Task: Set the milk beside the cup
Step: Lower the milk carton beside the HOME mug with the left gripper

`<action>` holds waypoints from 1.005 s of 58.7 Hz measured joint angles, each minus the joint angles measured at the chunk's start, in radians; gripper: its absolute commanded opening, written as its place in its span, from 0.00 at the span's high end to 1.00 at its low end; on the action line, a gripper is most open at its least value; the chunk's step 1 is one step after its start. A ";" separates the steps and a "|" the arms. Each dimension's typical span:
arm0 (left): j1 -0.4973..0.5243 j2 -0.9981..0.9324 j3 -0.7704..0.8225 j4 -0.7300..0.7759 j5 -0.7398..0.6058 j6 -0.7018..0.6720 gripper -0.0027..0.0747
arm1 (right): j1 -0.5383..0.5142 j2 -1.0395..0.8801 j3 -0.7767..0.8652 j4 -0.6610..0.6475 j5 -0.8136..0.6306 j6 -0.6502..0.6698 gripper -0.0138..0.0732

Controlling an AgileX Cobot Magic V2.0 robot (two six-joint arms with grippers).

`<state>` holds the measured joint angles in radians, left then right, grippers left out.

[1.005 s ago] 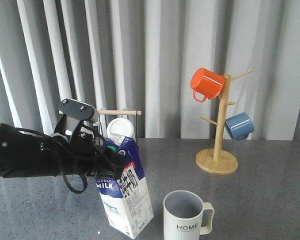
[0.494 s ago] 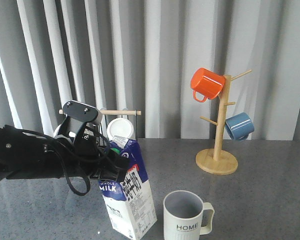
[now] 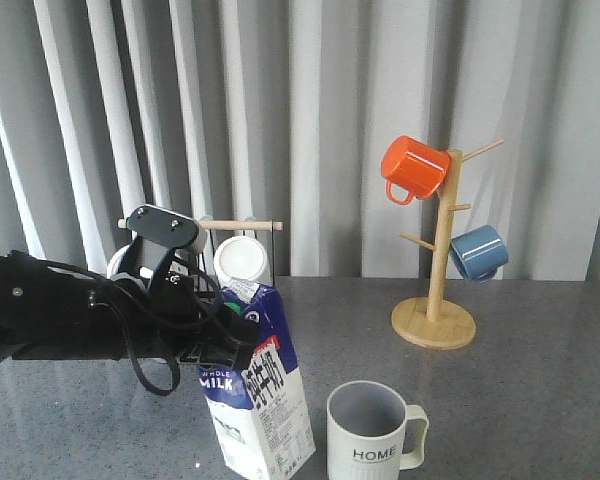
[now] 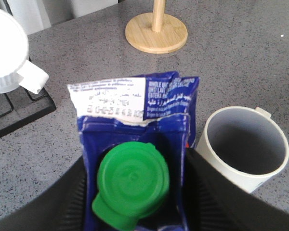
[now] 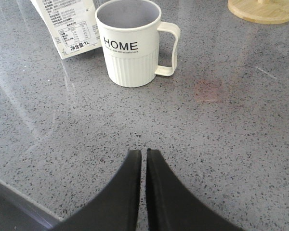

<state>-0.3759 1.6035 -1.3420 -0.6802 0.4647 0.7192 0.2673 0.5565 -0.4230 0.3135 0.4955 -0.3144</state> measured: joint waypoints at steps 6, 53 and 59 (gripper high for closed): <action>0.000 0.011 0.000 0.000 0.013 0.000 0.64 | 0.000 0.000 0.000 0.000 0.001 0.000 0.81; 0.000 0.038 -0.005 -0.015 0.053 -0.001 0.32 | 0.000 0.000 0.000 -0.001 0.006 0.004 0.81; 0.000 0.038 -0.005 -0.015 0.056 -0.001 0.32 | 0.000 0.000 0.000 -0.002 0.006 0.004 0.81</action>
<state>-0.3759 1.6419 -1.3471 -0.6948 0.5203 0.7182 0.2673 0.5565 -0.4230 0.3113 0.5020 -0.3103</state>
